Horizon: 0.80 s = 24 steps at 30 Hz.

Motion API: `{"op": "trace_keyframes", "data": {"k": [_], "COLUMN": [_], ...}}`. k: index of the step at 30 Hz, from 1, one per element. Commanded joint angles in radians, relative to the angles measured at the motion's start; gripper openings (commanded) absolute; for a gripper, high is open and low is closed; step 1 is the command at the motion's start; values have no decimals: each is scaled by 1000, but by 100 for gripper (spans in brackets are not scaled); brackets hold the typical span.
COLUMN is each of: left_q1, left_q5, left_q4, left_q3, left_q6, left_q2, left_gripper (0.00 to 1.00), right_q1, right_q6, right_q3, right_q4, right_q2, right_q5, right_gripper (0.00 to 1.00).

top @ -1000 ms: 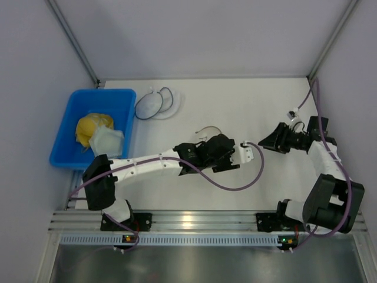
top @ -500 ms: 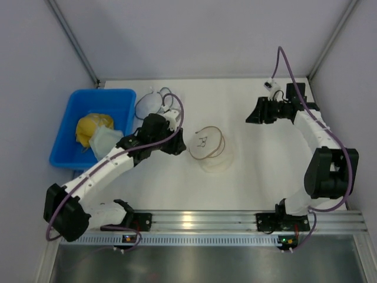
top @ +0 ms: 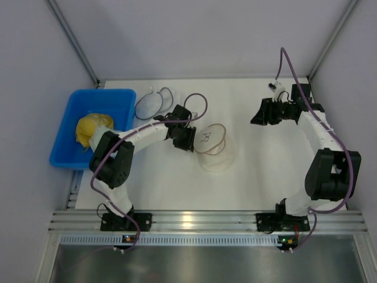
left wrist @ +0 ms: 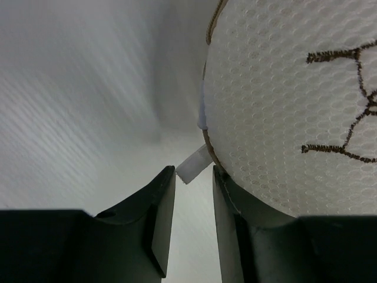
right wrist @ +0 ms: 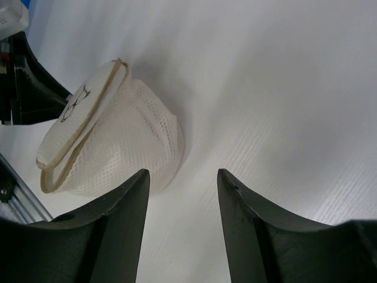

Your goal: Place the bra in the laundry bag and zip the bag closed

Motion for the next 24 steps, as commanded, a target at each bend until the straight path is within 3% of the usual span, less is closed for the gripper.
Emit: {"op": "trace_keyframes", "data": {"k": [1,4,11,15,19,24], "left_q1": [8,8,5,2,23,80], "left_q5": [11,25,257,361,281,255], "left_q4": [51,90,119,124,124,124], "left_q3": [137,244,551,721,712,524], "left_q6": [37,69,160,203,229,290], "left_q2": [73,162,408,486,428,217], "left_gripper": [37,36,38,48,62,63], "right_q1": [-50,-75,-127,-141,-123,-28], "right_q6": [-80,-111,-113,-102,-70,-56], "right_q3": [-17,-52,-58,-18,5,-52], "right_q4": [-22,-20,45,90,133,177], "right_q2": [-72,-89,-50,13,76,107], "right_q5": [-46,-54,-20,-20,-28,4], "right_gripper": [50,51,50,49,49,46]}}
